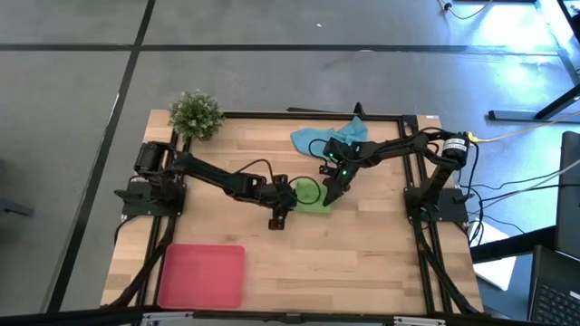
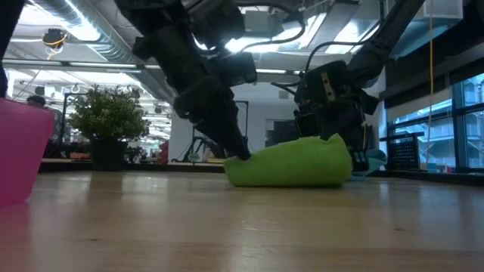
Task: Roll microfiber towels into tight, uniform cylinder then place into a basket
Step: Roll the microfiber green towel
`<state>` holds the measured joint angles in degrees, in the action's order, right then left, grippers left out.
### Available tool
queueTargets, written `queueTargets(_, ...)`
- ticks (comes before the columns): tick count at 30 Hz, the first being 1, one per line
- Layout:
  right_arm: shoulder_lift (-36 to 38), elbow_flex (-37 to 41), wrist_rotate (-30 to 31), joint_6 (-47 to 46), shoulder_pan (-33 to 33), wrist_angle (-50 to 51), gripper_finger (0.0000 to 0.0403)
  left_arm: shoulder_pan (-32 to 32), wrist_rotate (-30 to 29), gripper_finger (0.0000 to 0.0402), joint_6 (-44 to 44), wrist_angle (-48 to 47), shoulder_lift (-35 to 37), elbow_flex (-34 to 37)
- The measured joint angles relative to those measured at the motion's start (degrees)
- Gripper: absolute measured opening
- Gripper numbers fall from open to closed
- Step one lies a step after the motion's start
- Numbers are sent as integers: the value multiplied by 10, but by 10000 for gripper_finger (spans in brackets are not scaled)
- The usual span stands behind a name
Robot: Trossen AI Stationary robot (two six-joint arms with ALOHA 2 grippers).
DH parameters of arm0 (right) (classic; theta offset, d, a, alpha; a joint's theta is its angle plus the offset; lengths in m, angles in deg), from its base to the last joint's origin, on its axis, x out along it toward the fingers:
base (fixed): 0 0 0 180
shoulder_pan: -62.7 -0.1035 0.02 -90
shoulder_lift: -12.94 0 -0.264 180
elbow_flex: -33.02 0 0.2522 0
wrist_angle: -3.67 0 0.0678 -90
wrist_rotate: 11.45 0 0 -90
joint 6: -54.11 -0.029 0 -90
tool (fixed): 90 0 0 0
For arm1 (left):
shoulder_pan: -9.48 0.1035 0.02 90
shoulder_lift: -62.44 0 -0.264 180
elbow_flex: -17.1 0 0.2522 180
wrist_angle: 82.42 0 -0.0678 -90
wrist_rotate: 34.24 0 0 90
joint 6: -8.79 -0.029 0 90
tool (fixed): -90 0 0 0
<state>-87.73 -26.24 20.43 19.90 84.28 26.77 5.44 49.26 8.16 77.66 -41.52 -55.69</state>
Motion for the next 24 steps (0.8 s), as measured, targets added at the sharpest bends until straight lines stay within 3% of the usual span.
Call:
queueTargets(13, 0, 0, -1, 22, -3, 2, 13, 20, 5, 96, -14, 17, -6, 0)
queueTargets(24, 1, -1, 17, 76, -79, 11, 13, 33, 40, 96, -14, 12, 57, 0)
